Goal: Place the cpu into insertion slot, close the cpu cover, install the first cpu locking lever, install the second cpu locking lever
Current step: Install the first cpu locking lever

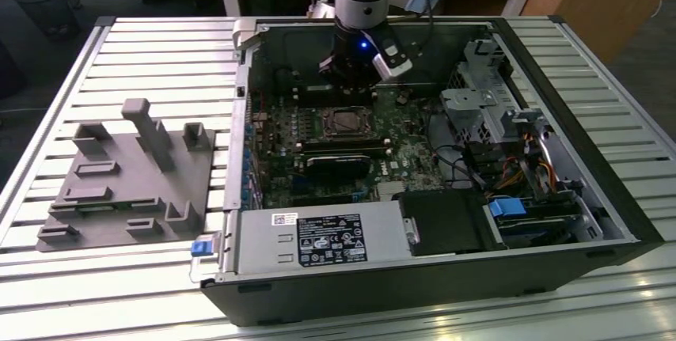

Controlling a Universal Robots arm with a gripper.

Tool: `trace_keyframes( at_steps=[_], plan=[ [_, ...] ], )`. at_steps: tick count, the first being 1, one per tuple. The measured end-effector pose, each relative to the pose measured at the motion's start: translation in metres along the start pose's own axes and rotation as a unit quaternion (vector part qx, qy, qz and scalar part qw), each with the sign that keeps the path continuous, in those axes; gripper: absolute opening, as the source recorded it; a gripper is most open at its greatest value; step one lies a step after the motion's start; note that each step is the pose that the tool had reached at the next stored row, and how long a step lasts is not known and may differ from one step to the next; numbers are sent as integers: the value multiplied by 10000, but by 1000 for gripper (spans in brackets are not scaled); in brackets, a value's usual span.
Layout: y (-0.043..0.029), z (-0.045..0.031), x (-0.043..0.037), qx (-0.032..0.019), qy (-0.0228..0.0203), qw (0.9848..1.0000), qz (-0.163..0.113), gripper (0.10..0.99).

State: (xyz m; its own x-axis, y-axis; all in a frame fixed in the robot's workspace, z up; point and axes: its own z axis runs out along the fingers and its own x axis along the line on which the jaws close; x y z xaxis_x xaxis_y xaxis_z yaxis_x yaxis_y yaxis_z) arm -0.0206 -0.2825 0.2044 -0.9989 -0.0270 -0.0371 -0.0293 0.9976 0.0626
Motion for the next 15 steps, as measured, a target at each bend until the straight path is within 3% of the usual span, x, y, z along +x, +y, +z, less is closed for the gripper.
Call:
trace_keyframes(
  at_steps=[15],
  plan=[
    [-65, -21, -2, 0, 0, 10000, 1, 106]
  ],
)
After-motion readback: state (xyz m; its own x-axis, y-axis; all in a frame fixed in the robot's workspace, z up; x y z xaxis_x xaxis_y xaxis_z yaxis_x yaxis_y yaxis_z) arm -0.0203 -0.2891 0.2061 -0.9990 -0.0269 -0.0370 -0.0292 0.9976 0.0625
